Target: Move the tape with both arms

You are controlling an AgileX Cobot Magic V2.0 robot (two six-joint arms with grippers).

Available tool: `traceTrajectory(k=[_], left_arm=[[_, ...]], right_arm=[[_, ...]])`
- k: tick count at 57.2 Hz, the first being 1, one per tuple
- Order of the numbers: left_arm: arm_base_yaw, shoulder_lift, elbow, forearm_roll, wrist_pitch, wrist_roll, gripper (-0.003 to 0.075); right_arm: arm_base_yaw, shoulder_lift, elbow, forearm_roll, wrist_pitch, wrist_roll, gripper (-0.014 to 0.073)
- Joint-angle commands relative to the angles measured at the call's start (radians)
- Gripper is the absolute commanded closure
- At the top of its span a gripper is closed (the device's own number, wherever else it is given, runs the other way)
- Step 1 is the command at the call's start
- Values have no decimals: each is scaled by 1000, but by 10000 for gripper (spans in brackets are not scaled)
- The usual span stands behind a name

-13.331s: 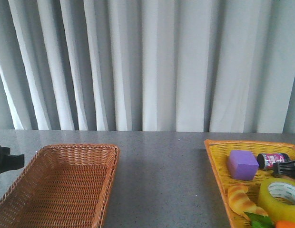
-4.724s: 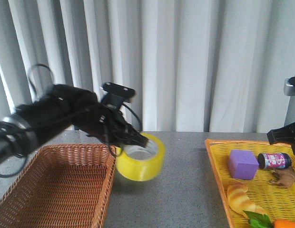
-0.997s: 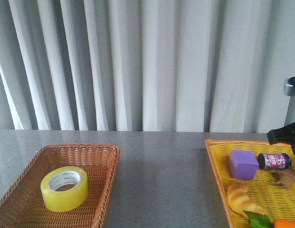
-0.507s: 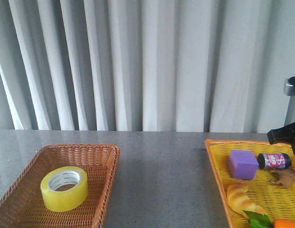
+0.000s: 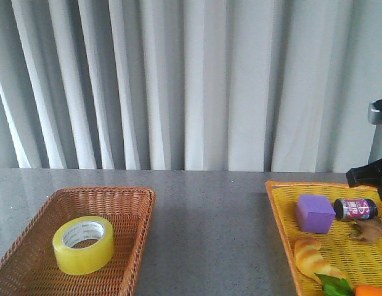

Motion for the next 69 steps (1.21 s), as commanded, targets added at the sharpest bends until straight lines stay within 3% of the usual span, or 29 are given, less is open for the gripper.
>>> traceTrajectory(k=[1,12,69], left_arm=[[4,-19,-7,-6,-46,65,726],[4,-19,-7,-9,-44,162,726],[51,-18,-7,-49,-149,91,726]], right_arm=[[-6,-35,-24,-10,-46,-1,601],[-6,-35,-24,-10,-46,-1,601],[-6,-35,-24,-10,-43,-1,601]])
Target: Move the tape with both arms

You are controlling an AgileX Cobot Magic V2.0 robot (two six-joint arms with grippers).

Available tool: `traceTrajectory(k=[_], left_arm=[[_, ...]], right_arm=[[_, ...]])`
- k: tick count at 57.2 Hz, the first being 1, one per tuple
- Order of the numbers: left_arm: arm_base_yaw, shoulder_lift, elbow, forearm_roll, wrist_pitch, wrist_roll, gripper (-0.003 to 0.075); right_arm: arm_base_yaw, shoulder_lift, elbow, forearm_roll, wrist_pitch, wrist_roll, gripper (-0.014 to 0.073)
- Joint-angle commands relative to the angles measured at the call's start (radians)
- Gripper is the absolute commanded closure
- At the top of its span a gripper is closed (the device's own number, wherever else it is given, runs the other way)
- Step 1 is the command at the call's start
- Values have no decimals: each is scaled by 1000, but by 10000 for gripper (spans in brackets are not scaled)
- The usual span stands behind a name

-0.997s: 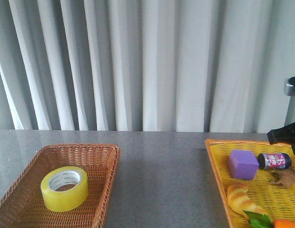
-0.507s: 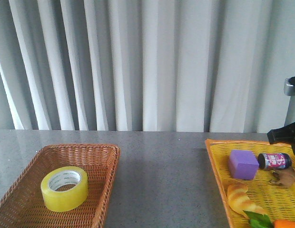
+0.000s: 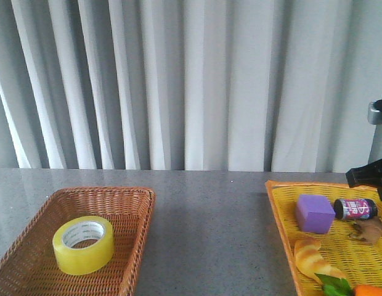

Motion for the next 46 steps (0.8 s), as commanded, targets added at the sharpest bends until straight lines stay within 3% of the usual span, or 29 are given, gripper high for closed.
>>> traceTrajectory(k=[1,22,36,46], left_arm=[[2,-18,-7,-9,-80,-15,726],[5,-16,-7,-5,-80,-15,726],[95,-16,-7,0,-80,-15,726],[95,-17,-8,0,-80,-15,726]], right_arm=[[-6,-35,-24,-10,-43,-1,601],[-6,-35,-24,-10,-46,-1,601],[-6,-35,-24,-10,-46,-1,601],[-6,-35,-24,-10,-46,-1,601]])
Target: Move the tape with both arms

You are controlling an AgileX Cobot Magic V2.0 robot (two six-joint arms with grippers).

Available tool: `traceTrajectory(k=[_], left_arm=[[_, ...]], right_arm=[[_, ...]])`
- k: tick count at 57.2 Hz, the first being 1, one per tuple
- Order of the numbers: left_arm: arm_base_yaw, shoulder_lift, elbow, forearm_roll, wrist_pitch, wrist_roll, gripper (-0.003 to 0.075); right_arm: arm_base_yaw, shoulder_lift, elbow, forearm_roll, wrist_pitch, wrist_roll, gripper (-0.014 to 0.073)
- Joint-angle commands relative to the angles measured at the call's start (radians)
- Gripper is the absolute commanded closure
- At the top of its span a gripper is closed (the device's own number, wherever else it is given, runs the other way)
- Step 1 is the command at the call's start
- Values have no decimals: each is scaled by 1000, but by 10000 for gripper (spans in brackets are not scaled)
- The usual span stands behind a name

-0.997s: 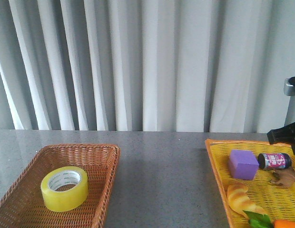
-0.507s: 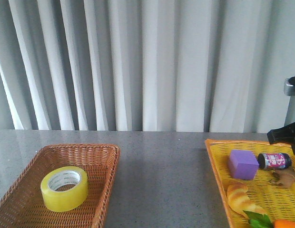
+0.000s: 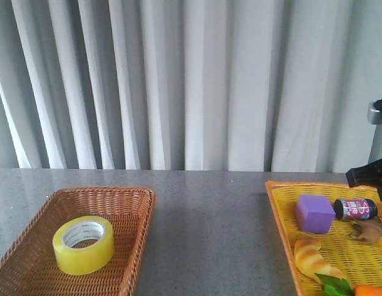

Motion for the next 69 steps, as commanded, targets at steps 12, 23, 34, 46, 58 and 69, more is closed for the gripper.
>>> traceTrajectory(k=[12,23,34,46,58,69], left_arm=[[4,-16,-9,0,-81,-10,726],[4,-16,-9,0,-81,-10,726],[4,-16,-9,0,-81,-10,726],[4,-16,-9,0,-81,-10,726],[4,-16,-9,0,-81,-10,726],[4,-16,-9,0,-81,-10,726]], right_arm=[[-6,-44,-24,-11,-45,-1,601],[-2,-131,-24,-10,-49,-1,601],[-2,-317,100,-10,-110,-1,601],[-2,-595,526,-28,-294,-2,601],[-2,-894,938,-6,-672,-2,601],[-2,-1083,1207,62,-897,0,601]])
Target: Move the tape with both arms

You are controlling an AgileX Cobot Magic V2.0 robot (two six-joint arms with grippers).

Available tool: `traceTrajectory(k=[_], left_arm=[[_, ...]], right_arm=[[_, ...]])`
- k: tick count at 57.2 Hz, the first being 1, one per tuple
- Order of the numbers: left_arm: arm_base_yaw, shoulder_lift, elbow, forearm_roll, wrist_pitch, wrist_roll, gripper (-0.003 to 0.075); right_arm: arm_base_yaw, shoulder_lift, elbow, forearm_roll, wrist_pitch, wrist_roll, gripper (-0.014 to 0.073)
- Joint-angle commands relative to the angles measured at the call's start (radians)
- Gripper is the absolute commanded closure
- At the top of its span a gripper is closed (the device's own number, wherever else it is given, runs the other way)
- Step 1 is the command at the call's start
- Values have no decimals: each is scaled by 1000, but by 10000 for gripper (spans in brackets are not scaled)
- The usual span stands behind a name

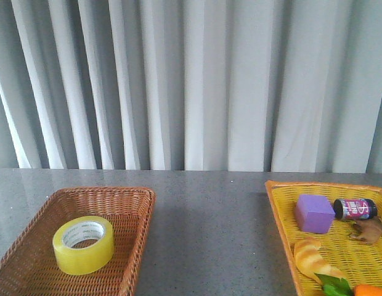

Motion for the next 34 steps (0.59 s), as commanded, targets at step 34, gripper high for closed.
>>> traceTrajectory(k=[34], left_arm=[[4,-16,-9,0,-81,-8,726]], right_arm=[[-2,-437,448,159,-288,-1,601]])
